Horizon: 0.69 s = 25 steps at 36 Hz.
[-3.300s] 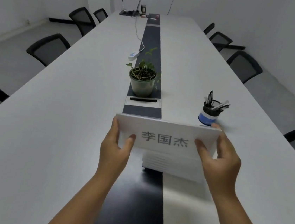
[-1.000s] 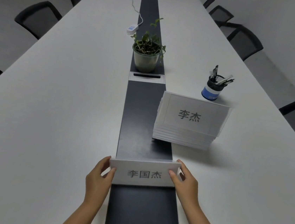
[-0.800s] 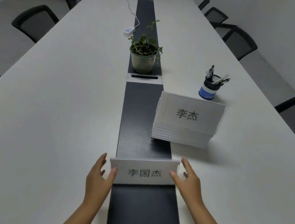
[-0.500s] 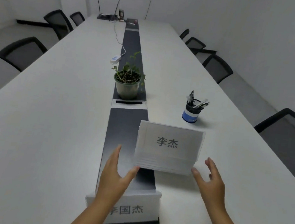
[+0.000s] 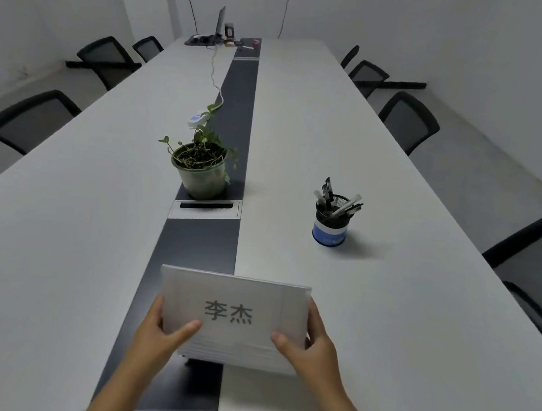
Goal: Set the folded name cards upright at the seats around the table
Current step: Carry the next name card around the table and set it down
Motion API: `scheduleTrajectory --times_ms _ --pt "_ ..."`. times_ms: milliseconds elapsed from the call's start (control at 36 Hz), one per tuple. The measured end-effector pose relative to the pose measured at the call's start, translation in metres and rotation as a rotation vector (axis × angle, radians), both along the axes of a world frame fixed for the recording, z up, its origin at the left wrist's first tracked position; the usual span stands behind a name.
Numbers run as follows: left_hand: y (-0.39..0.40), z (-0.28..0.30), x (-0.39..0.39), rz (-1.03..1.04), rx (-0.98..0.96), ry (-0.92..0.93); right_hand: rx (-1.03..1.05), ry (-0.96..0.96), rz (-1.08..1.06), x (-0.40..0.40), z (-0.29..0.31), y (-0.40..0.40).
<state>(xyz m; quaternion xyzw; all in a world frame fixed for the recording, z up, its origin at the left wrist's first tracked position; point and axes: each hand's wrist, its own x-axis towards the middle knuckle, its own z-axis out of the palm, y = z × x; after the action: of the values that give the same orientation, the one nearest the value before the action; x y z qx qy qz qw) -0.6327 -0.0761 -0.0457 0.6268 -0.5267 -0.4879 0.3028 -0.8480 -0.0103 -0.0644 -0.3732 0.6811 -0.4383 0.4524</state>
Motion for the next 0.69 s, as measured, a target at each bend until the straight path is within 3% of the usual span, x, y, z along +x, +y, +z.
scheduleTrajectory --times_ms 194,389,556,694 --pt "0.007 0.006 -0.012 -0.032 -0.001 -0.088 -0.02 0.02 -0.003 -0.01 -0.001 0.002" --pt "0.025 0.015 -0.029 0.015 -0.103 -0.016 -0.083 0.042 -0.042 -0.022 0.01 0.014" --pt "0.081 0.027 -0.082 -0.069 -0.148 0.087 -0.116 0.042 -0.223 -0.067 0.027 0.091" --pt "0.137 0.022 -0.135 -0.216 -0.07 0.138 -0.064 0.055 -0.394 -0.112 0.033 0.179"
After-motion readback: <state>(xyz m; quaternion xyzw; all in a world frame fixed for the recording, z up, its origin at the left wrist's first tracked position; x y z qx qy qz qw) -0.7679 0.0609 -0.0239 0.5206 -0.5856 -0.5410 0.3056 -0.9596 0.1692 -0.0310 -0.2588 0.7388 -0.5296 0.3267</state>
